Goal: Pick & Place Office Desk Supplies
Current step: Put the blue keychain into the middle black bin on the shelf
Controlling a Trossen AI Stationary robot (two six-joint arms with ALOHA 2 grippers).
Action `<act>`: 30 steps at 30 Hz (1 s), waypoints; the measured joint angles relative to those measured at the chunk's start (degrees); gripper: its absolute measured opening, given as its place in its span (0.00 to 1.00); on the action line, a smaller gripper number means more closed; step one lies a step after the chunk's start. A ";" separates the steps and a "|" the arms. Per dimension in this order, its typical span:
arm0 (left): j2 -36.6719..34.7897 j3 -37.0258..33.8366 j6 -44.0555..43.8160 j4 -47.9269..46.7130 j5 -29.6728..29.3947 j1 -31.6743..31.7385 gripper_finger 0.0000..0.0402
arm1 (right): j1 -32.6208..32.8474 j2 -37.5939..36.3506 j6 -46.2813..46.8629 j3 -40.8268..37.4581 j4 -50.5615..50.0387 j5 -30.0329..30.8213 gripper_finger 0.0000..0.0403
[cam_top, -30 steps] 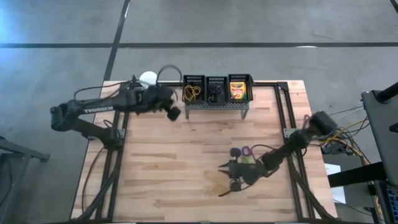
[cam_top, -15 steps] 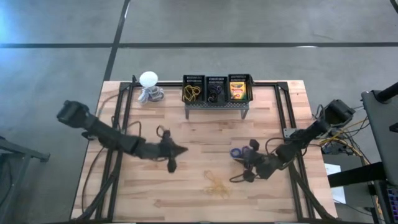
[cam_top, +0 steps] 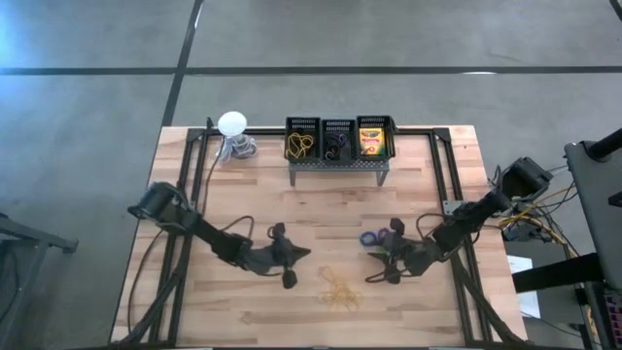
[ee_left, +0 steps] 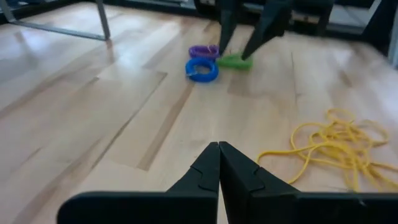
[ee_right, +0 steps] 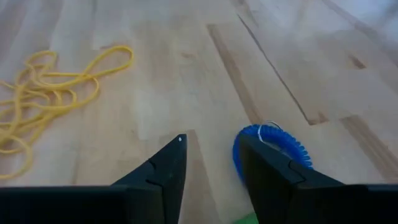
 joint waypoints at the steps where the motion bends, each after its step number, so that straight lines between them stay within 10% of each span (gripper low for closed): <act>1: 0.81 0.90 0.19 -0.84 -0.07 0.02 0.02 | -0.14 0.31 -0.11 -0.01 -0.04 0.20 0.36; 24: 2.05 3.11 0.17 -7.10 -0.51 1.14 0.02 | -5.61 11.36 -11.53 8.59 1.72 -12.27 0.04; 30: 2.05 3.11 -0.03 -6.92 -0.50 1.14 0.03 | -6.35 14.89 -27.33 10.41 21.83 1.10 0.05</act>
